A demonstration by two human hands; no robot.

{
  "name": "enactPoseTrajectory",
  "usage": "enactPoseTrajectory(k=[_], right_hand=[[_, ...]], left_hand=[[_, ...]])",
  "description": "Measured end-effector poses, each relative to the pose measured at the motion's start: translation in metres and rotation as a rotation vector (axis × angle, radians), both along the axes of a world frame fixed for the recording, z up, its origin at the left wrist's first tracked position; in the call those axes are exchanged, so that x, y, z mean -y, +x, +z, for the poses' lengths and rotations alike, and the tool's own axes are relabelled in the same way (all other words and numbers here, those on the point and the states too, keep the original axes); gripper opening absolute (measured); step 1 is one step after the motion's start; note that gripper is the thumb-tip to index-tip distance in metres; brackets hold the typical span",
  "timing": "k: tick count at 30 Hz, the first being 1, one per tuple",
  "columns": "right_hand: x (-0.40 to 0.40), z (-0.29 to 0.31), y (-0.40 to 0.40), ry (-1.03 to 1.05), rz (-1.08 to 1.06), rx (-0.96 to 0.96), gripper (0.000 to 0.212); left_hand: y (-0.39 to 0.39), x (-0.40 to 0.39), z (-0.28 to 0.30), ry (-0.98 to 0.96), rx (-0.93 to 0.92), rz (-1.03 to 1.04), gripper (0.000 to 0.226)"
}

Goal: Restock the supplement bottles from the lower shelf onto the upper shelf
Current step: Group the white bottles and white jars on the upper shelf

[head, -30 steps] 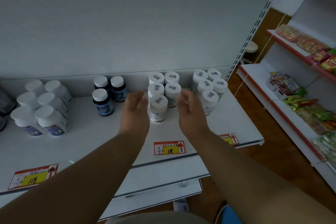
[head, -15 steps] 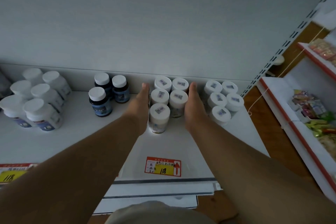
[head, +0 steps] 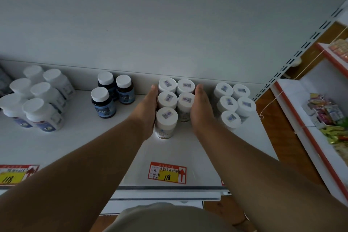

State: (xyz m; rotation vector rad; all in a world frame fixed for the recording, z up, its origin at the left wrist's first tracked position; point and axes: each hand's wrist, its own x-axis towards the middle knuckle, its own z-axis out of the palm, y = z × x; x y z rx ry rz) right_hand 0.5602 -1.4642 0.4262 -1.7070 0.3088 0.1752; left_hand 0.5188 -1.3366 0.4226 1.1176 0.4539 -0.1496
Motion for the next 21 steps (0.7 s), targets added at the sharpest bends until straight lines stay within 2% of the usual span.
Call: enactPoseTrajectory(k=[2, 4, 6, 9, 17, 21], right_hand=[[0.005, 0.002, -0.007, -0.100, -0.003, 0.061, 0.041], [0.008, -0.003, -0.016, -0.211, 0.000, 0.162, 0.039], [0.009, -0.012, -0.024, -0.380, 0.036, 0.267, 0.041], [0.012, -0.019, -0.031, -0.553, 0.084, 0.385, 0.038], [0.019, -0.011, -0.029, -0.602, 0.153, 0.394, 0.032], [0.019, -0.009, -0.032, -0.552, 0.156, 0.333, 0.044]], left_hand=[[-0.002, -0.005, -0.001, 0.139, -0.027, 0.076, 0.029], [-0.005, -0.016, -0.003, 0.420, -0.039, 0.117, 0.027], [-0.008, -0.025, -0.002, 0.590, -0.021, 0.087, 0.023], [-0.010, -0.028, 0.004, 0.732, 0.006, -0.040, 0.009], [-0.007, -0.027, 0.004, 0.744, 0.017, -0.059, 0.012], [-0.022, -0.025, 0.006, 0.816, 0.040, -0.015, 0.011]])
